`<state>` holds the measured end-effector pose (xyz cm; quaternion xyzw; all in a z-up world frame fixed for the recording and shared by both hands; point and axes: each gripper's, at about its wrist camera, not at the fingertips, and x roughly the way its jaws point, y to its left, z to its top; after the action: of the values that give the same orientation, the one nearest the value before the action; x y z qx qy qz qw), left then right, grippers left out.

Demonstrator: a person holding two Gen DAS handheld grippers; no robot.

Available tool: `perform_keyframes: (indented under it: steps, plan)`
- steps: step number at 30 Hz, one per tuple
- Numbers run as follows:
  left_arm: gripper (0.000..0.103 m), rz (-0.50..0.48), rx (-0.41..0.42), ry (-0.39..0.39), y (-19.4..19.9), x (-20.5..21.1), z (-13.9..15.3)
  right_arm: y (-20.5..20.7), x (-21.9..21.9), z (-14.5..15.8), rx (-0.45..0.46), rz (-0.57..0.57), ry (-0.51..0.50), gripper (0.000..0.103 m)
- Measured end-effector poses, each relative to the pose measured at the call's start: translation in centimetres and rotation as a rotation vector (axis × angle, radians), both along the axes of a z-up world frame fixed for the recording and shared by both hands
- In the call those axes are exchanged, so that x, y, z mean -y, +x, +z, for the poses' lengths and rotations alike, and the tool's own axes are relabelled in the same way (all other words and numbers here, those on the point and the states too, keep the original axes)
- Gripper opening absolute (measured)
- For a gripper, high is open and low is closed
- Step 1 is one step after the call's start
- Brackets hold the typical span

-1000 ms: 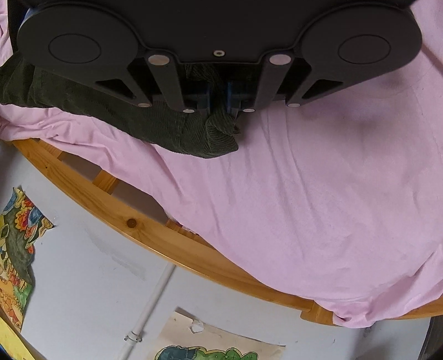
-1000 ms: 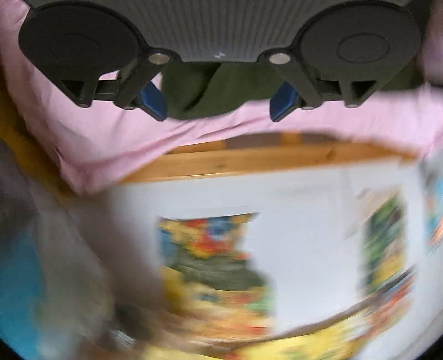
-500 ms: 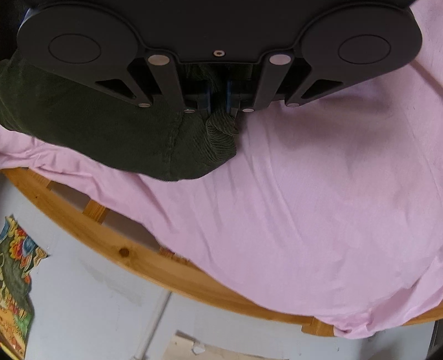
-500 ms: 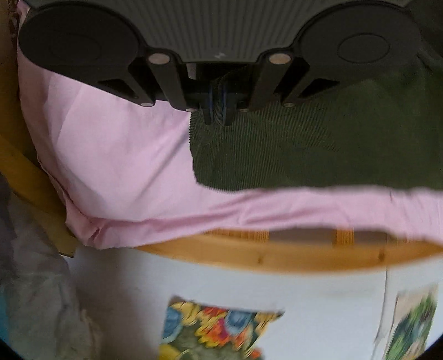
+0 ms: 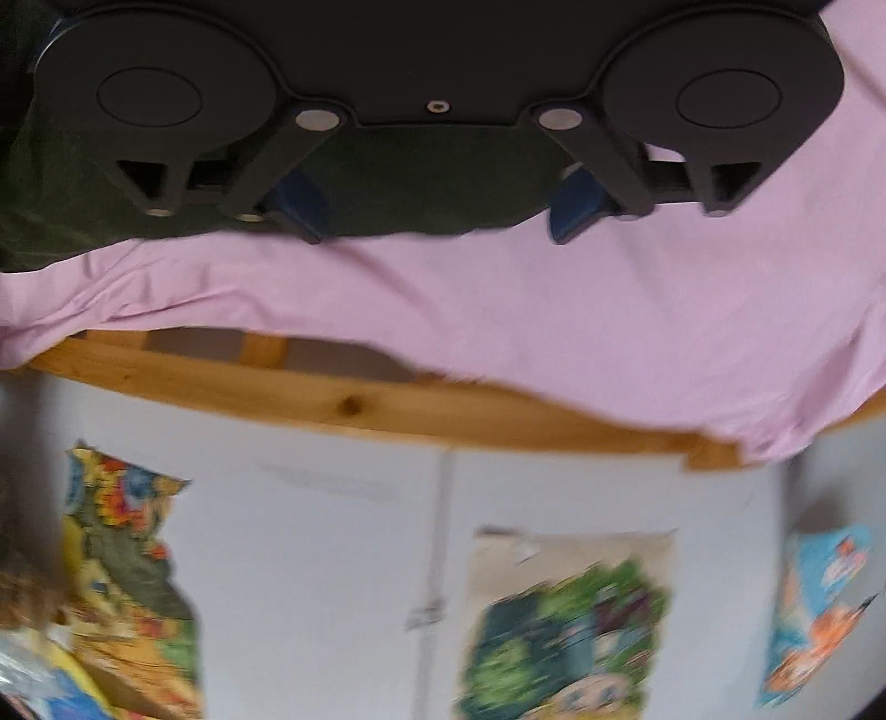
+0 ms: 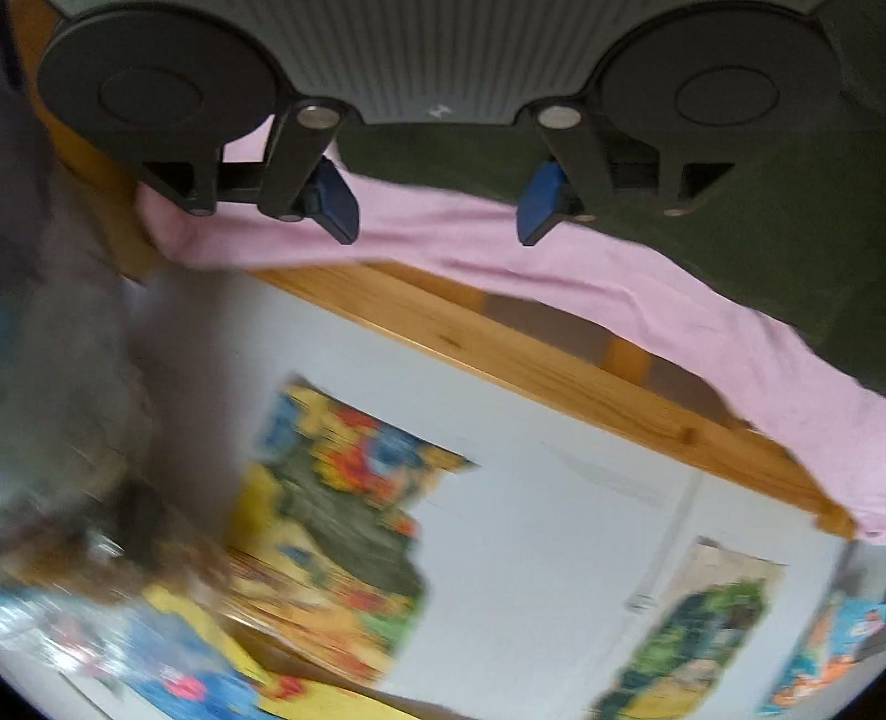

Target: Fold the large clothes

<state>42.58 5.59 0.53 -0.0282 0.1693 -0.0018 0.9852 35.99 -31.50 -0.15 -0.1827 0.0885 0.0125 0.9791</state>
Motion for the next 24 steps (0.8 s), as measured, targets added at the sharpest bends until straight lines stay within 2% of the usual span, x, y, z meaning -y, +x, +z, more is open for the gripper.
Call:
perform_keyframes:
  steps: [2, 4, 7, 9, 11, 13, 15, 18, 20, 22, 24]
  plan:
    - [0.093, -0.04, -0.008, -0.004, 1.6, 2.0, -0.3, 1.4, -2.2, -0.6, -0.001, 0.059, -0.023, 0.076]
    - [0.093, -0.052, -0.055, 0.002, 3.5, 3.2, -1.4, 2.7, -3.8, -1.3, -0.004, 0.086, -0.048, 0.082]
    - [0.092, -0.015, -0.116, 0.014, 5.2, 3.5, -3.5, 4.3, -4.8, -3.5, -0.04, 0.096, -0.069, 0.082]
    - [0.092, -0.027, -0.111, 0.021, 5.4, 3.1, -4.8, 4.9, -4.7, -5.1, -0.074, 0.095, -0.057, 0.081]
    - [0.092, -0.059, -0.091, 0.076, 5.1, 3.2, -5.7, 5.0, -4.6, -6.8, -0.08, 0.102, -0.053, 0.081]
    - [0.092, -0.085, -0.088, 0.152, 5.0, 3.7, -6.4, 4.9, -5.0, -8.4, -0.039, 0.099, -0.087, 0.081]
    - [0.092, -0.085, -0.104, 0.171, 5.3, 3.8, -7.2, 5.4, -5.5, -9.1, -0.033, 0.09, -0.1, 0.082]
    - [0.092, -0.059, -0.113, 0.161, 5.4, 4.0, -7.0, 5.5, -5.5, -8.6, -0.044, 0.099, -0.094, 0.082]
    - [0.091, -0.032, -0.106, 0.142, 4.9, 4.2, -6.0, 4.7, -4.5, -6.9, -0.043, 0.123, -0.081, 0.083]
    - [0.094, -0.06, -0.093, 0.068, 4.0, 4.4, -5.0, 3.1, -2.7, -4.8, 0.05, 0.107, -0.072, 0.086]
    - [0.097, -0.113, -0.075, 0.005, 3.5, 5.1, -4.3, 1.9, -1.0, -3.3, 0.159, 0.032, -0.095, 0.093]
